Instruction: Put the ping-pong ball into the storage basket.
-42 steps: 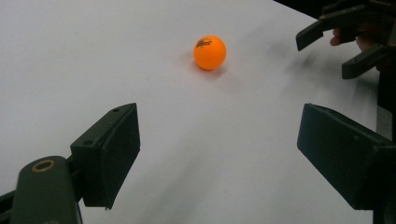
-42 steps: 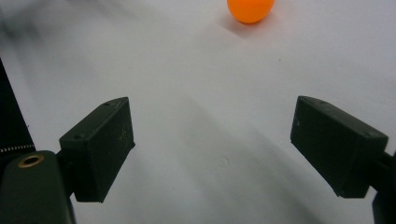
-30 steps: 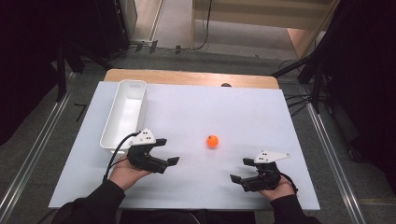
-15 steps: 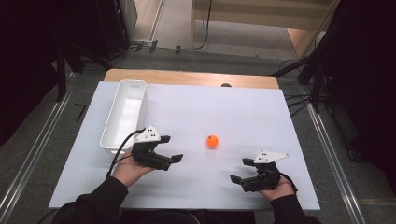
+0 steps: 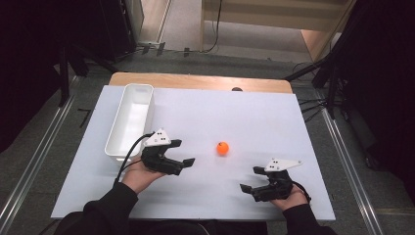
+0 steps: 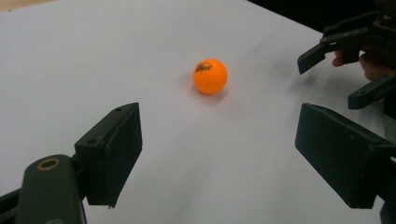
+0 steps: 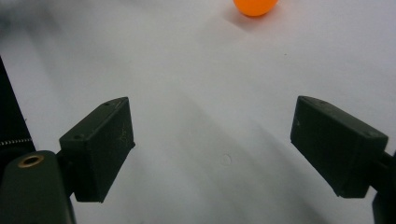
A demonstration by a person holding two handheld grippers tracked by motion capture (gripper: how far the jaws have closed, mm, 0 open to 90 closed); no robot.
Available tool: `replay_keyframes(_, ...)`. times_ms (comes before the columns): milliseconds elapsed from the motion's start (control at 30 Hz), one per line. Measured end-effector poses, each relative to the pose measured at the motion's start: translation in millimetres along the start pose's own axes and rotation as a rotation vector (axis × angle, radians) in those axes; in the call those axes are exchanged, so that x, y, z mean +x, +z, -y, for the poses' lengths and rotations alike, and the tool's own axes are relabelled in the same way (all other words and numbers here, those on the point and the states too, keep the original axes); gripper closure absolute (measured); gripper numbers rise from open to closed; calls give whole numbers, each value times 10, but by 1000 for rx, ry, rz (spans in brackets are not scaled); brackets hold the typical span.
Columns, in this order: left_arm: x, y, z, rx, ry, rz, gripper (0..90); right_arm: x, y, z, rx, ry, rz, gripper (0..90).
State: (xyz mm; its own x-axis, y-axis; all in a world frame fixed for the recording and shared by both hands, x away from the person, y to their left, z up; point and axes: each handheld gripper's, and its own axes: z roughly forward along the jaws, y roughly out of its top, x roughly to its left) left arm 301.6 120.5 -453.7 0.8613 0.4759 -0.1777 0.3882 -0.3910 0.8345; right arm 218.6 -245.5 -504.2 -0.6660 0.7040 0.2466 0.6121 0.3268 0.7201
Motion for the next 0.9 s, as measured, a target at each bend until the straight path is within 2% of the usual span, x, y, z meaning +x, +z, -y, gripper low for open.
replay_keyframes(67,-9,23,-17,13,13,-14,154,3,1,0,0,-1,1,119)
replay_keyframes(200,2,68,-33,4,21,-14,154,4,3,0,1,-4,-2,119)
replay_keyframes(433,36,123,-48,-19,-4,12,169,1,3,0,-1,-3,0,119)
replay_keyframes(500,43,138,-48,-16,10,-1,168,2,1,0,-1,-1,3,119)
replay_keyframes(567,54,155,-50,-6,4,5,168,0,-3,-1,-3,1,2,119)
replay_keyframes(700,60,177,-87,14,9,-13,168,-4,-2,-2,-1,2,2,119)
replay_keyframes(900,58,220,-132,-11,7,9,168,-7,-3,0,-5,3,5,119)
